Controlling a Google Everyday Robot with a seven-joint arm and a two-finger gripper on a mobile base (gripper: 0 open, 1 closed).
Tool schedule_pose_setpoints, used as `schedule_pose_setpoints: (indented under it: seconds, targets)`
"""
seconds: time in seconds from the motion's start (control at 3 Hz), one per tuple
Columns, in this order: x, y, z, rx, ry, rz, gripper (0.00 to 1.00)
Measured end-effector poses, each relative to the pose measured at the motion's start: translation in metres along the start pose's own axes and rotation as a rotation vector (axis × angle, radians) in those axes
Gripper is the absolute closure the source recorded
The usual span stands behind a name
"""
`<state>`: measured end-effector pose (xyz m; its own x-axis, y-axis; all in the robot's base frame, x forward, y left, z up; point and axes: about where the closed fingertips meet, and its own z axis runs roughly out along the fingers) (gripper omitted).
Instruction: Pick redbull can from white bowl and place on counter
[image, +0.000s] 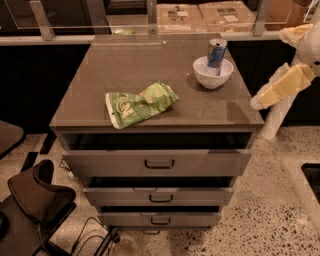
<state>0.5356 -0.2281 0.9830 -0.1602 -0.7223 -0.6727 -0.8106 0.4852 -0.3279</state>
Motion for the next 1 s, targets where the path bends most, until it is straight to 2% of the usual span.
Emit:
schedule_pose_setpoints:
  seconds: [0.33,0.67,1.0]
  targets:
    - [-0.031,-0.03,0.019,0.026,-0.29,0.043,0.0]
    - [-0.045,-0.037,0.023,0.05,-0.387,0.065,0.0]
    - [-0.045,-0.037,0.023,0.05,-0.387,0.065,0.0]
